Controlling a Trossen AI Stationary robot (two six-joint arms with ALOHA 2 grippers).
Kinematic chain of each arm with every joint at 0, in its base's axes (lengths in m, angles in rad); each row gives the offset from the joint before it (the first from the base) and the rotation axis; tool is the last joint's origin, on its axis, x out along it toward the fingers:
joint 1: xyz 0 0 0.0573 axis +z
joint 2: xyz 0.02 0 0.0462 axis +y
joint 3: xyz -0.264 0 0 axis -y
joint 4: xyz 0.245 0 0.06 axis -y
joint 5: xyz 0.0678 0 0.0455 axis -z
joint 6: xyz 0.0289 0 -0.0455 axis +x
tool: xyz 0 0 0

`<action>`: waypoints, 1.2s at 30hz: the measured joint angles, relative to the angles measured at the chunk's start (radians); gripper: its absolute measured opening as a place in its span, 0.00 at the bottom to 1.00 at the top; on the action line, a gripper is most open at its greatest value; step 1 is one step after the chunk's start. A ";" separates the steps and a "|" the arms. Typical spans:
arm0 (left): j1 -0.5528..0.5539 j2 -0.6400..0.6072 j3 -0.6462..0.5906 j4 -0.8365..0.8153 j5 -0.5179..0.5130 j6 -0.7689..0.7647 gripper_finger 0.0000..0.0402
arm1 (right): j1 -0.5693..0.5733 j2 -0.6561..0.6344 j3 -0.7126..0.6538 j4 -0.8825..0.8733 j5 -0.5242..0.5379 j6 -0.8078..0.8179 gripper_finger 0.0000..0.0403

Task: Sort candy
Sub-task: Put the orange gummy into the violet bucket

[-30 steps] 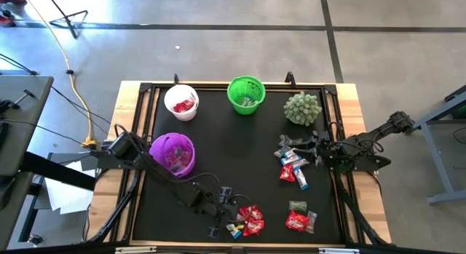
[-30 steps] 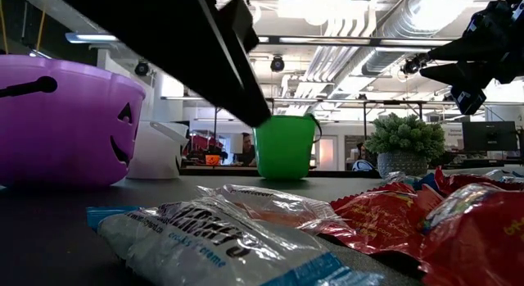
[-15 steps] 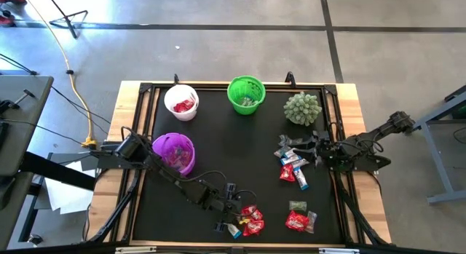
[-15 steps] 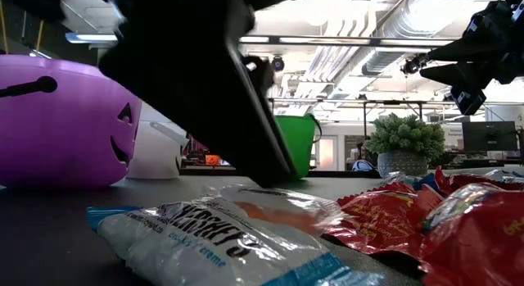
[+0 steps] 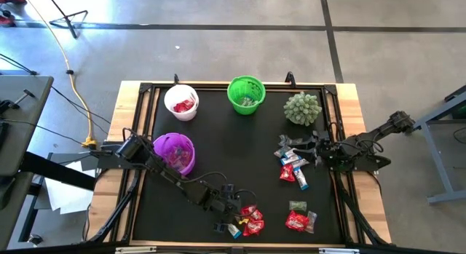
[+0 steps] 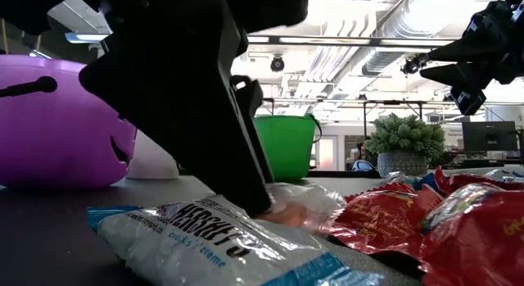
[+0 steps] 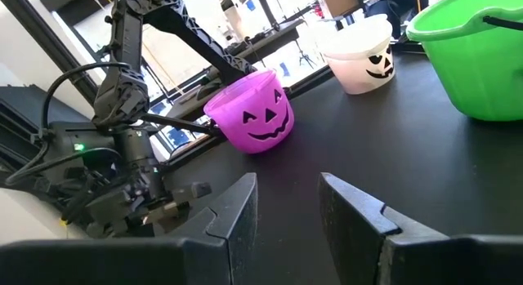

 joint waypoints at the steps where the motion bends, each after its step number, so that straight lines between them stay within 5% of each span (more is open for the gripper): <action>1: 0.001 0.000 0.000 -0.009 0.006 -0.019 0.40 | 0.000 0.000 0.000 0.000 0.000 0.000 0.31; 16: 0.011 0.000 0.000 -0.054 0.046 -0.148 0.06 | 0.000 0.000 0.000 0.000 0.000 0.000 0.31; 29: 0.013 -0.004 0.000 -0.073 0.046 -0.212 0.03 | 0.000 0.000 0.000 0.000 0.000 0.000 0.31; 36: 0.015 -0.118 0.010 -0.239 -0.031 -0.259 0.03 | 0.000 0.000 0.000 0.000 0.000 0.000 0.31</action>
